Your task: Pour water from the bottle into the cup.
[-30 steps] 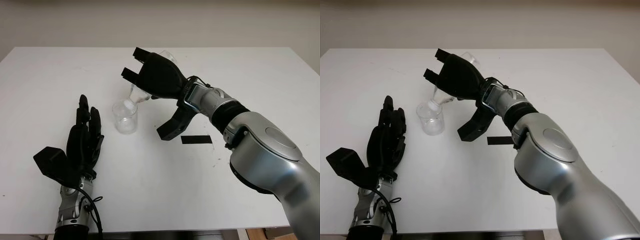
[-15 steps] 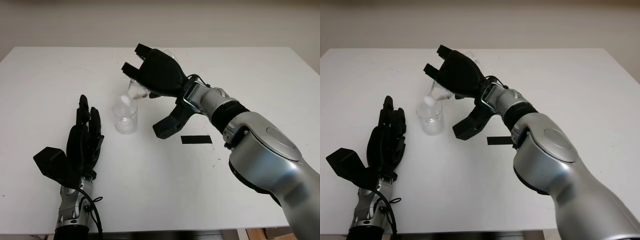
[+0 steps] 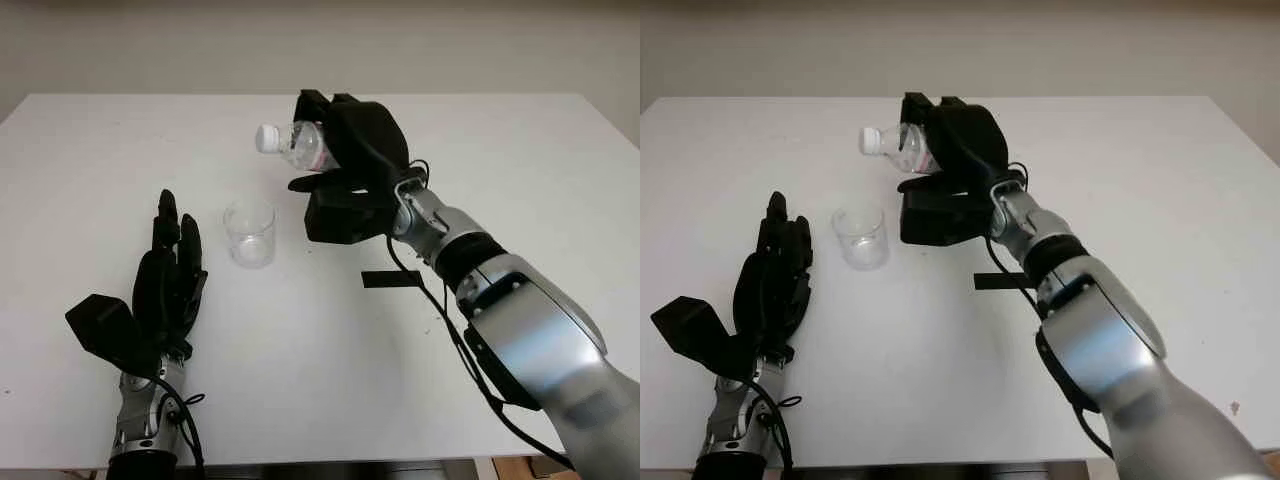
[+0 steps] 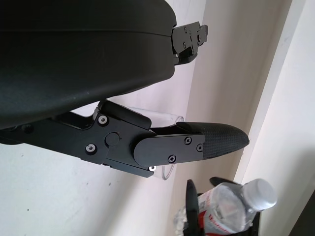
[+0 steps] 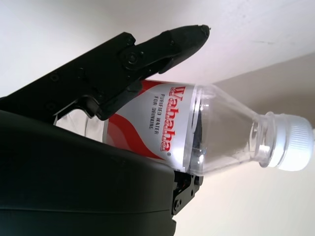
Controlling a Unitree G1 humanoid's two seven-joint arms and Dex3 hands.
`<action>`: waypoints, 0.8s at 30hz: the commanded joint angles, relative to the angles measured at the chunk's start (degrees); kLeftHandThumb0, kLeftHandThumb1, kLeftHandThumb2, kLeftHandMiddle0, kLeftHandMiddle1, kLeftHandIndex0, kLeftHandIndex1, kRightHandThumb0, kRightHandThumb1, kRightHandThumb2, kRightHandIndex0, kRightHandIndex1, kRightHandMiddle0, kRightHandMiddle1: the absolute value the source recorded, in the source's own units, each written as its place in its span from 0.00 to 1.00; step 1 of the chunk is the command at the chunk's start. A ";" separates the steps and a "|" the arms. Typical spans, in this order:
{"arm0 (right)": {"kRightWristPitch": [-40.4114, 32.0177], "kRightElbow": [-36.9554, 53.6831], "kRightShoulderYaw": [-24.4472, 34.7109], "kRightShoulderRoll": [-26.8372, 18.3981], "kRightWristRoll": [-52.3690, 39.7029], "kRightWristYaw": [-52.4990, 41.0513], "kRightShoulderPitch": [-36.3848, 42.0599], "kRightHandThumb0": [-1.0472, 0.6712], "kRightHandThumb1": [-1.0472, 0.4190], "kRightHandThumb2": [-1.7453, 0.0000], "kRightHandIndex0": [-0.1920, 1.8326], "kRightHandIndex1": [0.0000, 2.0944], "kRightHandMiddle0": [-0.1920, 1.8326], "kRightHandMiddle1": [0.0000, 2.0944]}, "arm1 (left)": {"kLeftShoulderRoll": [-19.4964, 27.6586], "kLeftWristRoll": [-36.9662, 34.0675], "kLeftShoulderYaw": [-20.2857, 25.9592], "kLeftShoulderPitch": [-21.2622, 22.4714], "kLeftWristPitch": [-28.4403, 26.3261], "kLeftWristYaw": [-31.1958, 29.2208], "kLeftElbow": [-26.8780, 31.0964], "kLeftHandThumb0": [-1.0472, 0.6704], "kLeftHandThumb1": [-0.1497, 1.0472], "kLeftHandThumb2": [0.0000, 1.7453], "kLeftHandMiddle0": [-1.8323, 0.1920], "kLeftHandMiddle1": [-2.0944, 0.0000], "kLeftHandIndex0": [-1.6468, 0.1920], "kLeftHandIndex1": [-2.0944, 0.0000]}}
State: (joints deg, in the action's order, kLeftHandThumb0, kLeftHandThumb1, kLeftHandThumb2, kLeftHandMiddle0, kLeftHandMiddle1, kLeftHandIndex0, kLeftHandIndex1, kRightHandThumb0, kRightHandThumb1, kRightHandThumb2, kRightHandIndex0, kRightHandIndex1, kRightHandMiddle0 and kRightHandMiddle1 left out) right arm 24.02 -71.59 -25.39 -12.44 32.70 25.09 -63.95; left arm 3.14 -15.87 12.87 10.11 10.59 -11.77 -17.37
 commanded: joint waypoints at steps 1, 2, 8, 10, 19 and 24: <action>0.71 2.90 3.19 -0.91 -2.97 -1.49 1.61 0.35 0.00 0.81 0.73 1.00 0.54 1.00 | -0.28 -0.03 0.00 -2.25 -0.78 -0.03 -1.73 0.17 1.00 0.26 1.00 0.98 0.99 0.97; 1.22 3.93 5.02 -0.99 -5.09 -3.06 2.70 0.35 0.00 0.81 0.71 1.00 0.51 1.00 | -0.21 0.01 -0.01 -2.22 -0.78 -0.05 -1.69 0.17 1.00 0.27 1.00 0.98 0.99 0.97; 2.79 12.49 13.41 -1.54 -15.32 -12.57 10.08 0.39 0.00 0.78 0.70 1.00 0.56 1.00 | 0.32 0.04 0.03 -2.20 -1.27 -0.33 -1.43 0.17 1.00 0.28 1.00 0.98 0.99 0.97; 0.87 18.20 17.02 -1.47 -20.35 -16.77 14.57 0.39 0.00 0.76 0.71 1.00 0.57 1.00 | 0.44 0.01 0.08 -2.13 -1.37 -0.48 -1.42 0.17 1.00 0.28 1.00 0.98 0.99 0.97; -16.88 47.58 25.41 0.45 -31.73 -24.03 31.54 0.37 0.00 0.75 0.69 1.00 0.53 1.00 | 0.74 -0.47 0.02 -1.63 -2.53 -1.17 -1.11 0.18 1.00 0.28 1.00 0.98 1.00 0.98; -24.50 59.09 27.74 3.87 -37.06 -24.89 38.15 0.37 0.00 0.74 0.75 1.00 0.56 1.00 | 0.57 -0.47 -0.03 -1.41 -2.28 -1.34 -1.56 0.18 1.00 0.28 1.00 0.98 1.00 0.98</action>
State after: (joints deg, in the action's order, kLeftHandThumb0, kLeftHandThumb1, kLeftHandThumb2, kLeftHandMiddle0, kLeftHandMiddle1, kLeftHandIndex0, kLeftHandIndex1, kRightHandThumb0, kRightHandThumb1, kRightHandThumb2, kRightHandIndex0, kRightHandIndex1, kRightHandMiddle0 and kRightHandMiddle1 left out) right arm 0.35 -15.57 1.83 -9.32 -3.75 0.28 -26.64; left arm 4.27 -16.14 12.98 10.20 8.89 -12.99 -17.13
